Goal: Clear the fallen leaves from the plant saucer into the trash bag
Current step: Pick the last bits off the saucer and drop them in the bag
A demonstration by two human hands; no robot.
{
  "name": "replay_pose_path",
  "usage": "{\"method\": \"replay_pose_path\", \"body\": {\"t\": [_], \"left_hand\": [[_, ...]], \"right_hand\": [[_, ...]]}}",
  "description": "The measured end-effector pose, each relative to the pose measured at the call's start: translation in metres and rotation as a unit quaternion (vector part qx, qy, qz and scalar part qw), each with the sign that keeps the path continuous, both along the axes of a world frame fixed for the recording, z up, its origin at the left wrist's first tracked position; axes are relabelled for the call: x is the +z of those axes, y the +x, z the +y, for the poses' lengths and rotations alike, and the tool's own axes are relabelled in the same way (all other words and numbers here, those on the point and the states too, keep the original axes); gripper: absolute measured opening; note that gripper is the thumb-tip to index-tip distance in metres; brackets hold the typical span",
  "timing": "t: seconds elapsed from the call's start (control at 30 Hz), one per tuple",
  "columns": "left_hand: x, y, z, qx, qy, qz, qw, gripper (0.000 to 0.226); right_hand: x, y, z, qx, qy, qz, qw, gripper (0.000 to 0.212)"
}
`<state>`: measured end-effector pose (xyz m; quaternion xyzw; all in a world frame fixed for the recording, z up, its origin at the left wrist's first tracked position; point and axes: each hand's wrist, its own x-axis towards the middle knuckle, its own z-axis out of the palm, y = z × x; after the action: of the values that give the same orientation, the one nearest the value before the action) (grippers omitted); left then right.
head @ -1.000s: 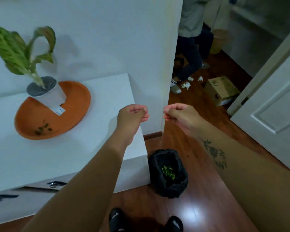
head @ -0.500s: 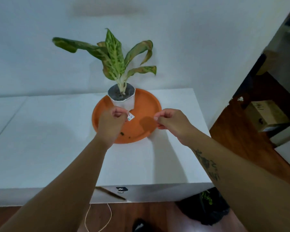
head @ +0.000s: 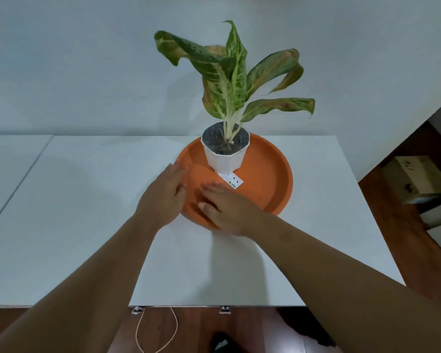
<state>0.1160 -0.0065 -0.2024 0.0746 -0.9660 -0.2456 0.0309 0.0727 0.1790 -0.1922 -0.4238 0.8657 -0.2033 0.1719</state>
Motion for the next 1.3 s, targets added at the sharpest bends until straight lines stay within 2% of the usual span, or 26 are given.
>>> {"method": "replay_pose_path", "body": {"t": [0.13,0.23,0.37,0.4,0.47,0.53,0.57,0.73,0.87,1.0,1.03,1.1,1.2,1.3], "left_hand": [[-0.009,-0.002,-0.002,-0.003,-0.013,-0.007,1.0,0.066],[-0.013,-0.003,-0.001,0.002,-0.018,0.007,1.0,0.072],[-0.015,-0.001,0.0,0.009,-0.01,0.012,1.0,0.064],[-0.015,-0.001,0.0,0.009,-0.008,0.012,1.0,0.064],[-0.014,-0.002,0.001,0.007,-0.01,0.006,1.0,0.063],[-0.011,-0.002,0.002,0.011,-0.017,-0.001,1.0,0.06],[-0.01,-0.003,0.002,0.011,-0.023,-0.002,1.0,0.06],[-0.004,0.002,0.007,0.011,-0.064,-0.012,0.998,0.067],[-0.003,-0.005,0.009,0.001,-0.086,-0.046,0.995,0.046],[0.003,-0.007,0.014,0.004,-0.117,-0.071,0.991,0.047],[0.003,-0.007,0.015,0.006,-0.128,-0.071,0.989,0.047],[0.004,-0.003,0.023,-0.004,-0.154,-0.067,0.986,0.052],[0.001,0.001,0.039,-0.056,-0.182,-0.076,0.979,0.071],[0.001,0.003,0.045,-0.062,-0.173,-0.078,0.98,0.075]], "right_hand": [[0.0,0.009,0.013,0.07,0.066,-0.027,0.995,0.053],[0.012,0.009,0.049,0.087,0.087,-0.013,0.992,0.05],[0.019,-0.006,0.069,0.029,-0.019,0.01,0.999,0.02],[0.018,-0.012,0.072,-0.002,-0.031,0.034,0.999,0.02],[0.011,-0.021,0.076,-0.054,0.031,0.057,0.996,0.043],[0.006,-0.023,0.075,-0.042,0.123,0.06,0.99,0.061],[0.004,-0.021,0.071,-0.021,0.136,0.052,0.989,0.063],[0.008,-0.009,0.033,0.087,0.122,0.008,0.989,0.062],[0.012,0.0,0.054,0.135,0.099,-0.014,0.986,0.061],[0.026,-0.012,0.075,0.115,0.015,-0.076,0.99,0.036],[0.025,-0.018,0.078,0.091,0.0,-0.075,0.993,0.034],[0.02,-0.027,0.083,0.07,0.006,-0.048,0.996,0.043],[0.014,-0.022,0.091,0.1,0.078,0.041,0.991,0.054],[0.016,-0.006,0.092,0.12,0.047,0.057,0.99,0.053]]}}
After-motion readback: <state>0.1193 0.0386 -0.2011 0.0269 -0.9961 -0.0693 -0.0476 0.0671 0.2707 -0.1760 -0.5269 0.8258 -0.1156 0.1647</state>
